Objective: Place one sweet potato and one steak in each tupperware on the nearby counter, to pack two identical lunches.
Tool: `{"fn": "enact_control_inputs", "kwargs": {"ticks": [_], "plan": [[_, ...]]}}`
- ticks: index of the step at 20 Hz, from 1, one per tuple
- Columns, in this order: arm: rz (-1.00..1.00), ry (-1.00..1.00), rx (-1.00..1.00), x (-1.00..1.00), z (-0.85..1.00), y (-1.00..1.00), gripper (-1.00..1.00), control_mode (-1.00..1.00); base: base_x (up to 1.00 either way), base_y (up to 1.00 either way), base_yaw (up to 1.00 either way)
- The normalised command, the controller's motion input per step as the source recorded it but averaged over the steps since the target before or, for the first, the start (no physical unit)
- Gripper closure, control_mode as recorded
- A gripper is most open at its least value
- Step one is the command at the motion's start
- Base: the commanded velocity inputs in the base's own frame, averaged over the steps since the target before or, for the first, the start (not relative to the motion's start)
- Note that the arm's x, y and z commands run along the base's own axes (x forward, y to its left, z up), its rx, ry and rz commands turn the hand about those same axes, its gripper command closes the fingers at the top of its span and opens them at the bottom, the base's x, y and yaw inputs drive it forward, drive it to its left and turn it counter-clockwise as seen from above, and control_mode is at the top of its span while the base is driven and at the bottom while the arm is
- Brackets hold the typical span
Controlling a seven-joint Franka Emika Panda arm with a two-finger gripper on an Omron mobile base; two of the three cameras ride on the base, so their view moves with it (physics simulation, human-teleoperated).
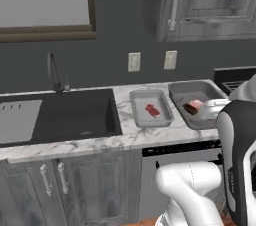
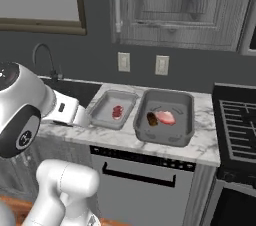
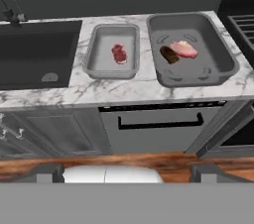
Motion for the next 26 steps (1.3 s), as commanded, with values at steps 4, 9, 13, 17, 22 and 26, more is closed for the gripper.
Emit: {"fn": "enact_control_inputs", "kwargs": {"ticks": [4,9,13,17,22,26], "plan": [[0.00,0.00,0.00,0.00,0.00,0.00,-1.00,1.00,-0.80,-1.00,0.04],[0.00,0.00,0.00,0.00,0.00,0.00,-1.00,1.00,-0.46,-1.00,0.00],[0.00,0.00,0.00,0.00,0.00,0.00,-1.00,1.00,-0.44,-1.00,0.00],[0.00,0.00,0.00,0.00,0.00,0.00,-1.00,1.00,-0.76,-0.82,0.01],[0.00,0.00,0.00,0.00,0.00,0.00,-1.00,1.00,-0.99,-0.48,0.05],[0.00,0.00,0.00,0.00,0.00,0.00,-1.00,1.00,-1.00,-0.34,0.06]]}}
